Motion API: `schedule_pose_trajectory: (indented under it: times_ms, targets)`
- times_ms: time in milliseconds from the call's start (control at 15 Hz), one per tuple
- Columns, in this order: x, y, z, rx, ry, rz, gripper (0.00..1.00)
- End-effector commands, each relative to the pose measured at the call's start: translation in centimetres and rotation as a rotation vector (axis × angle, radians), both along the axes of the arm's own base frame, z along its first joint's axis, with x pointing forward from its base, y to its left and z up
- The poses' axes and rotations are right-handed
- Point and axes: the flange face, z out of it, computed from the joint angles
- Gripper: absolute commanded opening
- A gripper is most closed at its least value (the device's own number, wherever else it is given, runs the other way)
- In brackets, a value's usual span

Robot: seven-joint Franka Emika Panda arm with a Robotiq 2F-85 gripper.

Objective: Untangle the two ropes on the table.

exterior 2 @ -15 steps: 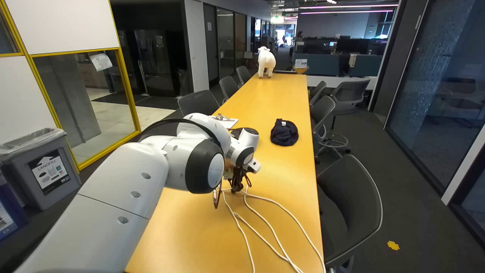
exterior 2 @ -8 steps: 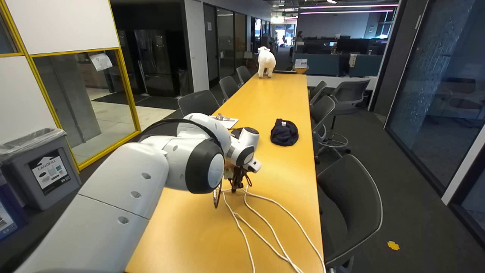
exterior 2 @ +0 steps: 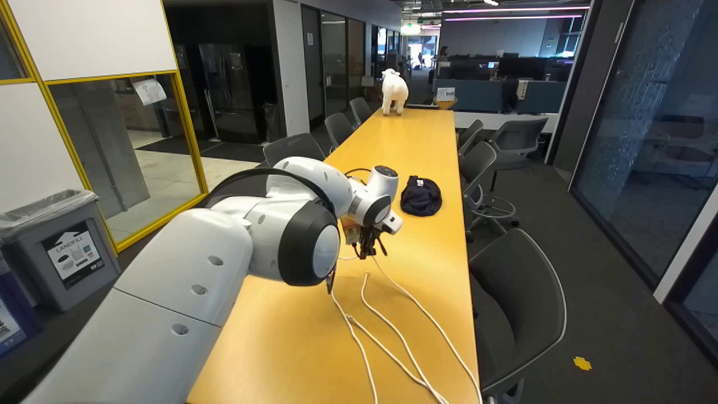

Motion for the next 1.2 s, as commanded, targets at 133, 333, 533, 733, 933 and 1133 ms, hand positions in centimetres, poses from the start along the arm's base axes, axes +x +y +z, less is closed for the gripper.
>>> schedule_pose_trajectory:
  times_ms: [133,333,533,733,933,1133]
  targets:
    - [2.2,-3.3,2.4,0.005,-0.048,-0.121,0.01]
    - [2.8,-2.4,0.4,0.011,-0.021,-0.131,0.01]
    - [3.2,-1.3,-1.9,0.021,0.005,-0.133,0.01]
    - [3.4,-0.3,-2.8,0.023,0.015,-0.133,0.01]
    - [3.4,0.1,-3.2,0.006,0.024,-0.119,0.29]
    - [3.3,0.1,-3.1,-0.010,0.036,-0.092,0.43]
